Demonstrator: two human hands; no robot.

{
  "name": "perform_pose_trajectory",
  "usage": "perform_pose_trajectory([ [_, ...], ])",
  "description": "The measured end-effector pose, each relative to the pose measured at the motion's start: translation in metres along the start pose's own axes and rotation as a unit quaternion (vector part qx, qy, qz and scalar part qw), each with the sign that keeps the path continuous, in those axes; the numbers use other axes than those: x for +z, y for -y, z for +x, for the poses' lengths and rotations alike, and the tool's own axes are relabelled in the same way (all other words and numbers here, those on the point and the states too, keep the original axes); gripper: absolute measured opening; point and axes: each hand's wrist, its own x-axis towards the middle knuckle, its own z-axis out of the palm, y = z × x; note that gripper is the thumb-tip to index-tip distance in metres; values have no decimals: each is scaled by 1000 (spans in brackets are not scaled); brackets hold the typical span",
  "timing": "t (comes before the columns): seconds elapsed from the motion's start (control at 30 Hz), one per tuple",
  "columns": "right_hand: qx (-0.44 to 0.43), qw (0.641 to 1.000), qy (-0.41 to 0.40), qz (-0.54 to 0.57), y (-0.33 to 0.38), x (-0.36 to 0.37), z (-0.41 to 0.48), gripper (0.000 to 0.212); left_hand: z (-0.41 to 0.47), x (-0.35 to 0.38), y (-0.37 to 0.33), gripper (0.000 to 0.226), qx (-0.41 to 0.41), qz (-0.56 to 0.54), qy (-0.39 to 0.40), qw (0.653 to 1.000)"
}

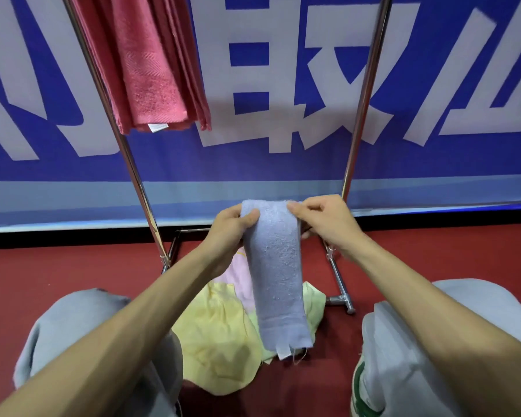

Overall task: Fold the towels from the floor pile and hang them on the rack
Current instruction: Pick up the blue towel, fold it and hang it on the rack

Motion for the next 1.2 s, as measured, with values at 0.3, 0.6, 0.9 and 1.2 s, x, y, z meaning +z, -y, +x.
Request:
perform_pose_trajectory([
  [0.3,26,990,126,54,51,-21,14,24,-1,-7,-82,19,56,141,144,978],
  [0.6,-41,958,266,102,132,-17,30,20,-17,-38,-179,25,81,214,154,961],
  [0.9,-25,958,284,19,196,-52,44,16,-17,-38,-228,3,86,240,101,962],
  [1.2,-87,968,193,135,260,-77,73,26,-10,-56,-279,31,114,234,184,948],
])
